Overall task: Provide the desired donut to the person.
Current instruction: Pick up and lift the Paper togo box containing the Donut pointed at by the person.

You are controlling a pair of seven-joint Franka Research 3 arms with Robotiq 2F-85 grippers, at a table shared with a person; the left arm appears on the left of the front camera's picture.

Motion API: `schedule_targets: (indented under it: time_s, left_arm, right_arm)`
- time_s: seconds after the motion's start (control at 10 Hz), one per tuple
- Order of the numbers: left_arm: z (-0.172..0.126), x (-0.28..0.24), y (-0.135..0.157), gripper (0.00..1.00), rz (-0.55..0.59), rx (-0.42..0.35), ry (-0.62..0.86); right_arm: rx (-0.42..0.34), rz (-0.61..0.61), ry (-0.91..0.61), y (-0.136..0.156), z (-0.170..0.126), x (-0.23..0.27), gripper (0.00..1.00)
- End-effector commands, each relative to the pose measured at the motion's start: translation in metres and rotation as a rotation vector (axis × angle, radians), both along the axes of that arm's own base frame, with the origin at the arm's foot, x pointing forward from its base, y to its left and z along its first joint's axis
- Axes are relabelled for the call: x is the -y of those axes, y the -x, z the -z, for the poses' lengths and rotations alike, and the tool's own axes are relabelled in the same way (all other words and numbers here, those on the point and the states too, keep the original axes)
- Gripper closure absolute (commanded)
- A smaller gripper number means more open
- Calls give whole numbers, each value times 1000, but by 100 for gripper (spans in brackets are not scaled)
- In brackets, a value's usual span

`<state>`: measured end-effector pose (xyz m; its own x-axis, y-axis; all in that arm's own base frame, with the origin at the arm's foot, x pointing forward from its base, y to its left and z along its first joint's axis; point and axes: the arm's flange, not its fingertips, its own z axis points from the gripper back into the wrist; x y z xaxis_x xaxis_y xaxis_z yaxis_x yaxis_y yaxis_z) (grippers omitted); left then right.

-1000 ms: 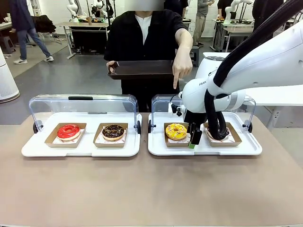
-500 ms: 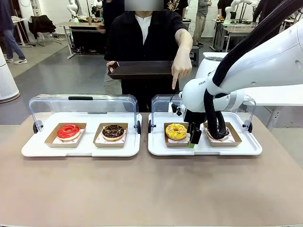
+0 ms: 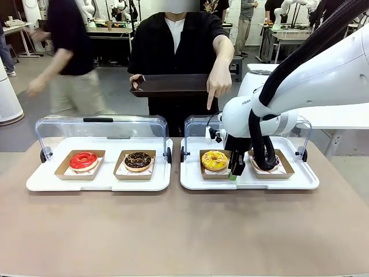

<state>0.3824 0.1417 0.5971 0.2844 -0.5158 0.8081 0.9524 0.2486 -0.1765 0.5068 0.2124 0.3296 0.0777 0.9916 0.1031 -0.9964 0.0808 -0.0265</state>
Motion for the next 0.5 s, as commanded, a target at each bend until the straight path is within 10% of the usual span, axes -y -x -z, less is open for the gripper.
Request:
schedule_targets:
  time_s: [0.0,0.1,0.2,0.3,0.4]
  left_arm:
    - [-1,0,1,0,3,6,7]
    - [-1,0,1,0,3,6,7]
    - [-1,0,1,0,3,6,7]
    - [-1,0,1,0,3,6,7]
    - [-1,0,1,0,3,6,7]
  right_arm:
    - [-11,3,26,-4,4,0,78]
    - [-15,3,26,-4,5,0,59]
    - [-17,4,27,-4,5,0,98]
    - [-18,6,26,-4,5,1,78]
    - [-18,5,25,-4,5,0,100]
